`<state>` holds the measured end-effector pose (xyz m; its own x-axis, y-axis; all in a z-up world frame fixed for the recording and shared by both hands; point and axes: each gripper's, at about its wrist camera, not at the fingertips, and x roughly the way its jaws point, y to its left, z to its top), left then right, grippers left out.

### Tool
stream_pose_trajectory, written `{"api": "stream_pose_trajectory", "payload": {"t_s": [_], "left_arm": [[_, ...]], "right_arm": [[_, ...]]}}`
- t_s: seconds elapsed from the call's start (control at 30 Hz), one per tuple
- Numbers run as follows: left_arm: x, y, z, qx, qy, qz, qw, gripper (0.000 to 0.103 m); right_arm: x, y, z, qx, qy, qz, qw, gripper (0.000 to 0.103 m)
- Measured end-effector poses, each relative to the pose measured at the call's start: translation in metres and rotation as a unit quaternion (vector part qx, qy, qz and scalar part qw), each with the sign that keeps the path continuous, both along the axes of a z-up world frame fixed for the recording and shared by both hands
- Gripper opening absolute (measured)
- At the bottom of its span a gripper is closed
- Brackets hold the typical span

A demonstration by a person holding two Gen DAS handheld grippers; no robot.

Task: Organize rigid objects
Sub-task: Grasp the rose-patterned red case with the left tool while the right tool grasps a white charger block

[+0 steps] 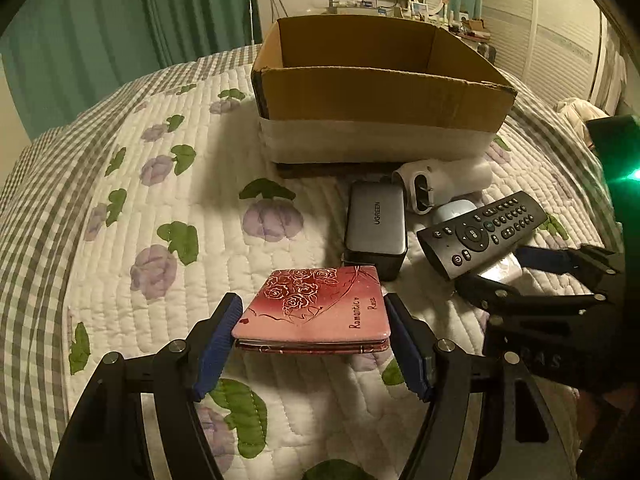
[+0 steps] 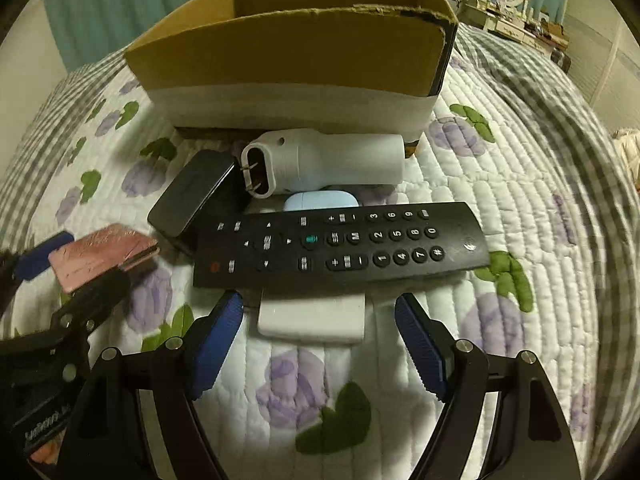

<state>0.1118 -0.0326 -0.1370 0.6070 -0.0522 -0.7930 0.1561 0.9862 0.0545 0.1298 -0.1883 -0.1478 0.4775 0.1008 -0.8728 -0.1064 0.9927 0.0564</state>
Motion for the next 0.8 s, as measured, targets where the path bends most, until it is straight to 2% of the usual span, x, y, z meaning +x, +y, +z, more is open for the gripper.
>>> {"api": "stream_pose_trajectory", "payload": {"t_s": [0.1,0.33,0.5,0.53,0.57,0.67,0.73,0.8], "left_arm": [[0.001,0.0,0.0,0.0,0.0,0.0,1.0,0.072],[0.002,0.002,0.007,-0.009,0.004,0.01,0.9999,0.072],[-0.006,0.003,0.03,-0.019,-0.009,0.008,0.9998,0.07],[-0.009,0.004,0.035,-0.02,-0.013,0.008,0.9997,0.067],[-0.011,0.004,0.04,-0.014,-0.02,0.014,0.9996,0.024],[-0.011,0.011,0.051,-0.053,-0.002,0.01,0.9985,0.015],[-0.012,0.01,0.054,-0.053,0.0,0.002,0.9986,0.008],[-0.013,0.011,0.051,-0.051,0.005,-0.002,0.9987,0.008]], "right_arm": [[0.001,0.003,-0.001,0.003,-0.003,0.004,1.0,0.055],[-0.017,0.005,0.007,-0.002,0.007,0.017,1.0,0.054],[-0.036,0.013,0.022,-0.029,0.0,0.041,0.999,0.054],[-0.039,0.013,0.028,-0.029,-0.004,0.04,0.999,0.054],[-0.042,0.012,0.033,-0.028,-0.009,0.038,0.999,0.054],[-0.054,0.007,0.053,-0.021,-0.027,0.033,0.999,0.054],[-0.059,0.003,0.062,-0.015,-0.035,0.029,0.999,0.054],[-0.067,-0.004,0.07,-0.014,-0.043,0.025,0.999,0.054]]}}
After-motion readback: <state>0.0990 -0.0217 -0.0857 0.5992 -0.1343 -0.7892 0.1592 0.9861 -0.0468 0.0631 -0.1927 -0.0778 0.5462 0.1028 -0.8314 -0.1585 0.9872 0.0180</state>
